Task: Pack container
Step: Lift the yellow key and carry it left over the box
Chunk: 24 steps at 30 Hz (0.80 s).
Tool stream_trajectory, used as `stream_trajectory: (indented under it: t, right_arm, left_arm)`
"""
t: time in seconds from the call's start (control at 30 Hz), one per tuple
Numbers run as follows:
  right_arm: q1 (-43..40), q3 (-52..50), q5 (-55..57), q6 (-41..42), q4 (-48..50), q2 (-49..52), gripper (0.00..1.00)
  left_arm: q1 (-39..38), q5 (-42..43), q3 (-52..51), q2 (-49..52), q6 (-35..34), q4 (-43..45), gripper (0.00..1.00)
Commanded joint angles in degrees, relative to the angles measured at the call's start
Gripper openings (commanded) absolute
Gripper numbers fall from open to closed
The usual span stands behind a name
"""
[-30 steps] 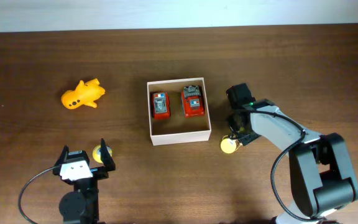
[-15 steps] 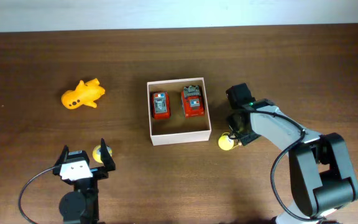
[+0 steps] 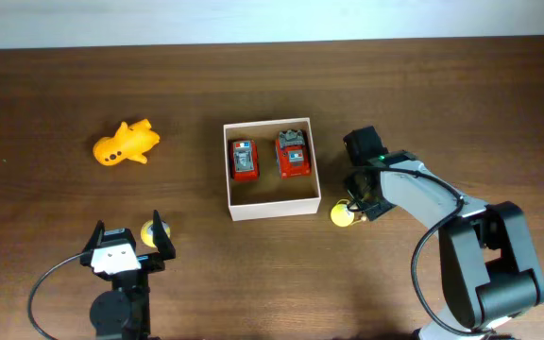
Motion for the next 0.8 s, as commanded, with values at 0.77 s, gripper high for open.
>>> stream_trajectory:
  t: [0.77]
  right_arm:
    - [-2.01, 25.35, 4.04, -27.69, -13.51, 0.07, 0.12]
  left_arm:
    - [0.35, 0.42, -0.11, -0.35, 0.87, -0.26, 0.99]
